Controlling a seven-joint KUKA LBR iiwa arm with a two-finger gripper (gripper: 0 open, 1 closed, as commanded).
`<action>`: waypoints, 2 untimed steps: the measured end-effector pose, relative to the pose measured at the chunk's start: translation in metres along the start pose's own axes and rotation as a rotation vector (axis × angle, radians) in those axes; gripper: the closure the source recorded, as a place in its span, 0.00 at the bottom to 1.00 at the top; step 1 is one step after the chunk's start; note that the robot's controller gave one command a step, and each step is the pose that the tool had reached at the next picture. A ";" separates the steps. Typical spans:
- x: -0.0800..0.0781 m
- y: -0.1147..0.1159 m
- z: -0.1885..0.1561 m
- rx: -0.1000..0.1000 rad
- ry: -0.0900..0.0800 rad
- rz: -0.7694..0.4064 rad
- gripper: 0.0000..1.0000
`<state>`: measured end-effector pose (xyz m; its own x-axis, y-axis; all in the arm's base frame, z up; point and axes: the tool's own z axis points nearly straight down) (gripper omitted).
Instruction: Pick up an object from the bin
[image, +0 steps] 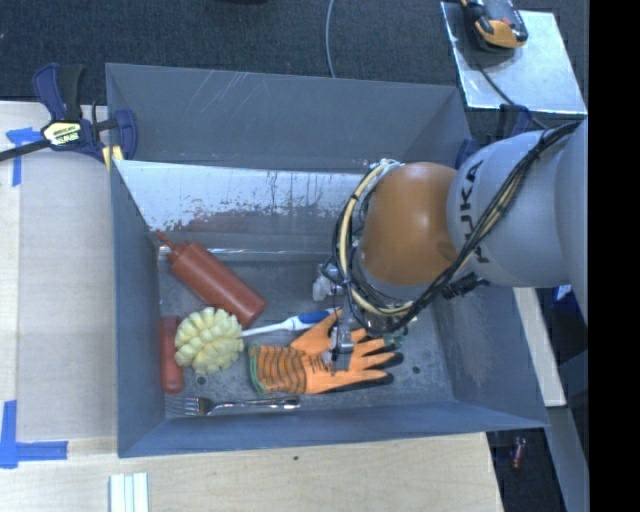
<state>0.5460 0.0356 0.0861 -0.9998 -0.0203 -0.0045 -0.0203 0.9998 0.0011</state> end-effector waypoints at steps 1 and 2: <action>-0.026 -0.011 0.006 0.001 0.005 -0.054 0.00; -0.024 -0.022 -0.019 0.001 0.002 0.039 0.00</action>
Offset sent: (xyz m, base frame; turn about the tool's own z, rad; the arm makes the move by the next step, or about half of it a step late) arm -0.0125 -0.0331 0.0454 -0.1251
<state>0.5706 0.0145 0.1047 -0.9998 0.0184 -0.0024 0.0184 0.9998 0.0003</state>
